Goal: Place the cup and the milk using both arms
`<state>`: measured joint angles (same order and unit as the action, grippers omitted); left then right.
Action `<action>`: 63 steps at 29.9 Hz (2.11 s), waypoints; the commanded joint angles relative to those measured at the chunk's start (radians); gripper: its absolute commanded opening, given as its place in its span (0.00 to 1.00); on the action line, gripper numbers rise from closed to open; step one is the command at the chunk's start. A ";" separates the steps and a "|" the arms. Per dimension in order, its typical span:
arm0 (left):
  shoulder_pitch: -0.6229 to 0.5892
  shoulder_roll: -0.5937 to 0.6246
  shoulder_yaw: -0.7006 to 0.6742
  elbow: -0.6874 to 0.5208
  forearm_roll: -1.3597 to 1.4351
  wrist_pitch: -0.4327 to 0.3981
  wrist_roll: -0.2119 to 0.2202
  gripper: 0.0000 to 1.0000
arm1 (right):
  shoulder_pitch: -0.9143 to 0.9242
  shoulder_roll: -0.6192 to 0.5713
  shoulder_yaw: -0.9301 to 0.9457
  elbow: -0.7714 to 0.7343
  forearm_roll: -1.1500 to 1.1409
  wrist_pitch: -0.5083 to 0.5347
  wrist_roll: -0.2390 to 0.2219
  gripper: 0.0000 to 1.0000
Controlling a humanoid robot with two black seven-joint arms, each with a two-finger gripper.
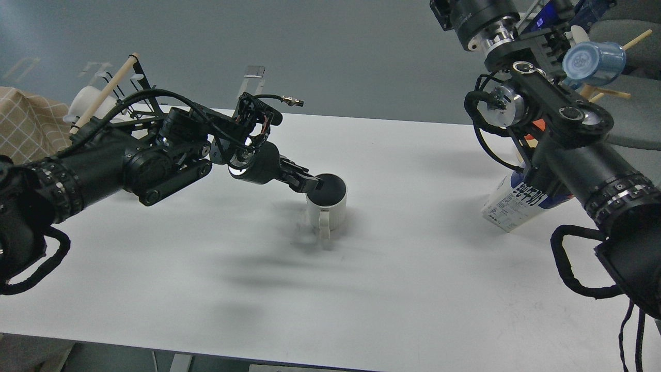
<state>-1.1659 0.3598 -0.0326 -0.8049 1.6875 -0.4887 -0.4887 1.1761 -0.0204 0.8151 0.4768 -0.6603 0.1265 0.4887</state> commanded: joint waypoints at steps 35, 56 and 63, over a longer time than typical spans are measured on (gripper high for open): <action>-0.113 0.258 -0.119 -0.042 -1.382 0.000 0.000 0.93 | -0.482 -1.156 -0.364 0.725 -0.909 -0.604 0.000 0.98; -0.107 0.242 -0.119 -0.040 -1.381 0.000 0.000 0.93 | -0.785 -1.064 -0.370 0.694 -0.912 -0.615 0.000 0.98; -0.107 0.240 -0.119 -0.040 -1.379 0.000 0.000 0.93 | -0.779 -1.040 -0.370 0.694 -0.975 -0.615 0.000 0.98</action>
<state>-1.2733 0.6011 -0.1521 -0.8452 0.3083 -0.4887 -0.4886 0.3939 -1.0729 0.4449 1.1707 -1.6101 -0.4890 0.4885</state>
